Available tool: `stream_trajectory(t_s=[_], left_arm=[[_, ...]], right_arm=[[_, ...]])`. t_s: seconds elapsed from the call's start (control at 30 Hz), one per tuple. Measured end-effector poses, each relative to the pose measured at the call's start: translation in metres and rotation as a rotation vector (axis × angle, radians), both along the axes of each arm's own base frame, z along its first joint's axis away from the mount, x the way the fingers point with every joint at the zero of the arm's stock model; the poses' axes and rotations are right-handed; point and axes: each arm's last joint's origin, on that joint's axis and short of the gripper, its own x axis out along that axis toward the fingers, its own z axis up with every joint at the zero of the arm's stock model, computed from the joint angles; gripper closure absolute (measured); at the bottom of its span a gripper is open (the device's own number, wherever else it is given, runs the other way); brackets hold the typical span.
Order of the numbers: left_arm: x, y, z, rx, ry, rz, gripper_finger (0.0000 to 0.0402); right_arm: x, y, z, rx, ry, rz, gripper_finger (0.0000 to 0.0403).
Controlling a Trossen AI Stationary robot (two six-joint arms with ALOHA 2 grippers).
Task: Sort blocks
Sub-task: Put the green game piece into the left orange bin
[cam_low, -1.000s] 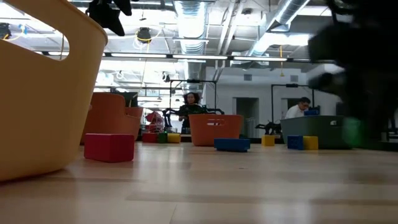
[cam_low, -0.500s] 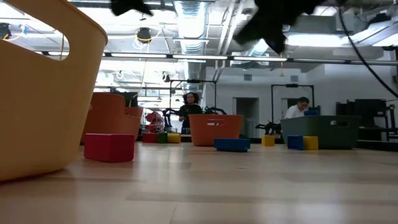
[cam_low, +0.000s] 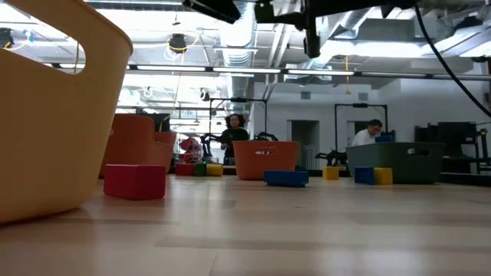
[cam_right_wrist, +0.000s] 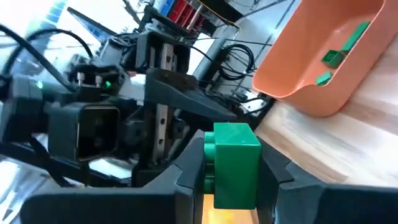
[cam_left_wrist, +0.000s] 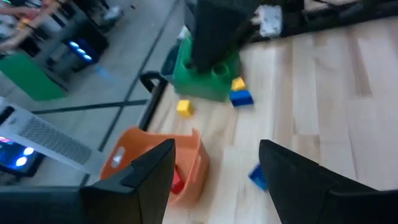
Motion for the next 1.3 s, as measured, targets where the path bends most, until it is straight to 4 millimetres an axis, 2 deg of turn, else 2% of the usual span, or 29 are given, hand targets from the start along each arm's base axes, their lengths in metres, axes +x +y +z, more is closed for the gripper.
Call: stream_trajectory(t_s=[0.17, 0.47, 0.7, 0.9, 1.17, 1.3], left_arm=[[0.011, -0.002, 0.001, 0.034, -0.063, 0.011, 0.0163], [0.015, 0.001, 0.007, 0.013, -0.127, -0.026, 0.0112], [0.026, 0.003, 0.001, -0.008, -0.142, -0.068, 0.0111], [0.029, 0.006, -0.003, -0.017, -0.136, -0.054, 0.0152], [0.029, 0.006, -0.003, -0.029, -0.14, -0.071, 0.0261], [0.029, 0.005, 0.0, -0.039, -0.15, -0.07, 0.0267]], right_arm=[[0.001, 0.002, 0.0, 0.014, -0.013, 0.015, 0.0304], [0.001, 0.005, 0.001, 0.014, -0.021, 0.03, 0.0304], [0.001, 0.007, 0.001, 0.016, -0.017, 0.058, 0.0304], [0.001, 0.012, 0.001, 0.016, -0.017, 0.074, 0.0304], [0.001, 0.015, 0.0, 0.015, -0.012, 0.086, 0.0293], [0.001, 0.015, -0.001, 0.017, 0.001, 0.088, 0.026]])
